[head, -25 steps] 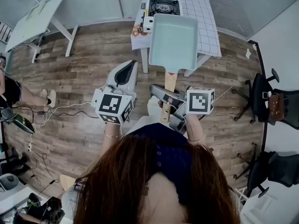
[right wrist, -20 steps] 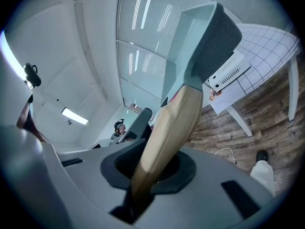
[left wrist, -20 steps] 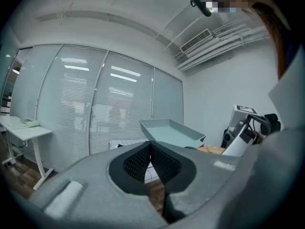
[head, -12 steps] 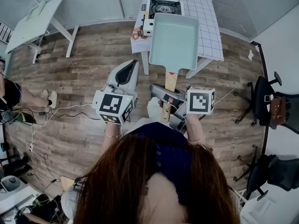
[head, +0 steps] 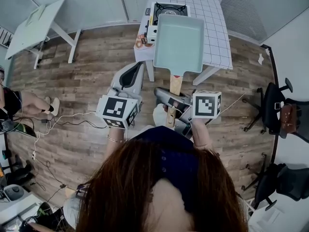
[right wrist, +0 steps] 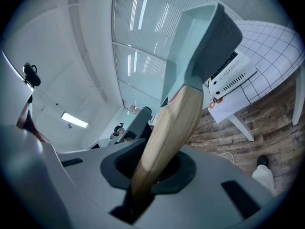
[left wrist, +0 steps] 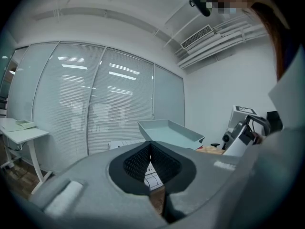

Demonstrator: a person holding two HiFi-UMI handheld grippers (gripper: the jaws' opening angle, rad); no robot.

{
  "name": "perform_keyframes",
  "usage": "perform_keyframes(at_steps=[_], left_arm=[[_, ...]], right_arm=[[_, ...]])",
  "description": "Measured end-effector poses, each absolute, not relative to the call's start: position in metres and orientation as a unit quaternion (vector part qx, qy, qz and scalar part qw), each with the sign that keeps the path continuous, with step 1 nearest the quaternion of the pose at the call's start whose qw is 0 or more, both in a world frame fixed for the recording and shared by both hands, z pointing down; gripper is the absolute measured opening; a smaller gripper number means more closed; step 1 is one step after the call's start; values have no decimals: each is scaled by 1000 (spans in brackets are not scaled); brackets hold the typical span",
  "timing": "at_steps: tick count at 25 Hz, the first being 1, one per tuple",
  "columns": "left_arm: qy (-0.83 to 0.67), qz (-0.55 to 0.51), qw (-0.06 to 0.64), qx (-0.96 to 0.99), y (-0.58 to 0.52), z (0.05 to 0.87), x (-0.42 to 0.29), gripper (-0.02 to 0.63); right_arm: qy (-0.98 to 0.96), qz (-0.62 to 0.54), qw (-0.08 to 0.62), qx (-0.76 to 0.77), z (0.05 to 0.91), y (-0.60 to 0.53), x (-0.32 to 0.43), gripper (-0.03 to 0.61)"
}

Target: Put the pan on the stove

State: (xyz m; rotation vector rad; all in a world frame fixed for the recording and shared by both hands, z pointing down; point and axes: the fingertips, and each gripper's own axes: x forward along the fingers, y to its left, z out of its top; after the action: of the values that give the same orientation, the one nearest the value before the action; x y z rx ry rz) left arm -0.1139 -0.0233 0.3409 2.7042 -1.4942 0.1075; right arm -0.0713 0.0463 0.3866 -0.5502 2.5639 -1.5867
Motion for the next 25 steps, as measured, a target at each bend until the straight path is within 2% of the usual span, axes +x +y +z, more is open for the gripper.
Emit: perform_keyframes(at_steps=[25], left_arm=[[-485, 43, 37, 872, -127, 345, -101, 11]], right_arm=[[832, -525, 39, -175, 391, -57, -60, 63]])
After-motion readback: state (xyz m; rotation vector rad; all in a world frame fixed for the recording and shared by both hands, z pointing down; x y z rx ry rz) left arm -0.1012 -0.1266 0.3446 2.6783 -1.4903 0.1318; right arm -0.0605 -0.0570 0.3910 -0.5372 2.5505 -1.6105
